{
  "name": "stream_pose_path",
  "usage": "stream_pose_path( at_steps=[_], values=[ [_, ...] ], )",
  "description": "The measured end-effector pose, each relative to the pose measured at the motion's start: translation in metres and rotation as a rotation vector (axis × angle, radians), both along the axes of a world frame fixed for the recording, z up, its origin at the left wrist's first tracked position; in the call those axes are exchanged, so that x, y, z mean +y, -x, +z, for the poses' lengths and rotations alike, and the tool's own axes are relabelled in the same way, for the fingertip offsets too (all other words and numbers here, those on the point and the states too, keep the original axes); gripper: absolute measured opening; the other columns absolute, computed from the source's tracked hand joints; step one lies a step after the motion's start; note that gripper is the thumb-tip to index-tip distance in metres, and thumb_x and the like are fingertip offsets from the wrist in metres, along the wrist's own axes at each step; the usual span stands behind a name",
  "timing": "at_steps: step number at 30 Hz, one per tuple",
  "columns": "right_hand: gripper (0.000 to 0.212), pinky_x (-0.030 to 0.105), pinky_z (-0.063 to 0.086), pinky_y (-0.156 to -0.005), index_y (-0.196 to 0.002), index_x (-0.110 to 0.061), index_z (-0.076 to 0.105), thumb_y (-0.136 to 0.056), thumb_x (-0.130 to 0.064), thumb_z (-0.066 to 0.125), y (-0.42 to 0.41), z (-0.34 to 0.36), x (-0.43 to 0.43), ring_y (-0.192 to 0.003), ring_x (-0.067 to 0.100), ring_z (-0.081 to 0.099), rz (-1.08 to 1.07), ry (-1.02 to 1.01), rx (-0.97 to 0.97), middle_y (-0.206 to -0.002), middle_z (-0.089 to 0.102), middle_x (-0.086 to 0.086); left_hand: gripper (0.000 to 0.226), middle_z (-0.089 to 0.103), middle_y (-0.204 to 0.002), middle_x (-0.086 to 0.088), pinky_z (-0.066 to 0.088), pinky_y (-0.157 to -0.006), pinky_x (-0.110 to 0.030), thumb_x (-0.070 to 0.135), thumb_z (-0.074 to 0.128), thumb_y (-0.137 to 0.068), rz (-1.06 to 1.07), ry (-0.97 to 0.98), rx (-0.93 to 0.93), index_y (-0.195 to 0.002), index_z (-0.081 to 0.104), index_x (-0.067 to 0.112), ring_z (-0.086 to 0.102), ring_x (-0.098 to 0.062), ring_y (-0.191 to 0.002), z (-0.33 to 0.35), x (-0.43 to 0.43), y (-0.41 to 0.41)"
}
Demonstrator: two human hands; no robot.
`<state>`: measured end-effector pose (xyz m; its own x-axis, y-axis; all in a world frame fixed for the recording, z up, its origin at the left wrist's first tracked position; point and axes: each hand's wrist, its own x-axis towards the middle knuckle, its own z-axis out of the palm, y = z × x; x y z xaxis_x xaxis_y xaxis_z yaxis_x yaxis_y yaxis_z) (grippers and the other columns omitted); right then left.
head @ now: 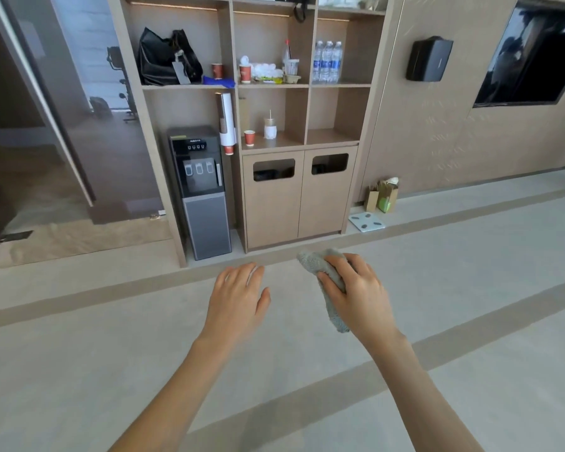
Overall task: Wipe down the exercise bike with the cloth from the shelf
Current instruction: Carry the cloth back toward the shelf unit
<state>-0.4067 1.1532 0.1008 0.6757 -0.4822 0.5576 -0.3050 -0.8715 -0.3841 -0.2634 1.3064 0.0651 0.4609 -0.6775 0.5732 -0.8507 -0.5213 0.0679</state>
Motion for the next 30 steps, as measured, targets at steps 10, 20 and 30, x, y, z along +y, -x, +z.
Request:
stream_pose_path(
  at_steps=[10, 20, 30],
  values=[
    [0.028, 0.044, 0.053, -0.065, -0.111, -0.013, 0.066, -0.088, -0.030, 0.064, -0.201, -0.010, -0.164, -0.094, 0.035, 0.058, 0.027, -0.035, 0.047, -0.108, 0.062, 0.008, 0.035, 0.064, -0.120, -0.011, 0.042, -0.100, -0.046, 0.022, 0.064, -0.086, 0.095, -0.034, 0.095, -0.117, 0.064, 0.005, 0.060, -0.030, -0.109, -0.007, -0.155, -0.191],
    [0.031, 0.043, 0.054, -0.065, -0.115, -0.013, 0.064, -0.090, -0.031, 0.061, -0.434, -0.011, -0.324, -0.097, 0.032, 0.059, 0.060, -0.020, 0.045, -0.115, 0.061, 0.006, 0.037, 0.065, -0.117, -0.013, 0.046, -0.095, -0.047, 0.021, 0.070, -0.083, 0.083, 0.008, 0.049, -0.115, 0.065, 0.002, 0.062, -0.031, -0.105, -0.002, -0.318, -0.424],
    [0.028, 0.043, 0.054, -0.063, -0.112, -0.012, 0.065, -0.089, -0.029, 0.063, -0.611, -0.015, -0.464, -0.091, 0.033, 0.060, 0.062, -0.021, 0.046, -0.111, 0.062, 0.006, 0.033, 0.064, -0.118, -0.010, 0.042, -0.099, -0.044, 0.021, 0.064, -0.085, 0.068, 0.000, 0.046, -0.115, 0.064, 0.005, 0.061, -0.027, -0.107, -0.001, -0.456, -0.599]
  ],
)
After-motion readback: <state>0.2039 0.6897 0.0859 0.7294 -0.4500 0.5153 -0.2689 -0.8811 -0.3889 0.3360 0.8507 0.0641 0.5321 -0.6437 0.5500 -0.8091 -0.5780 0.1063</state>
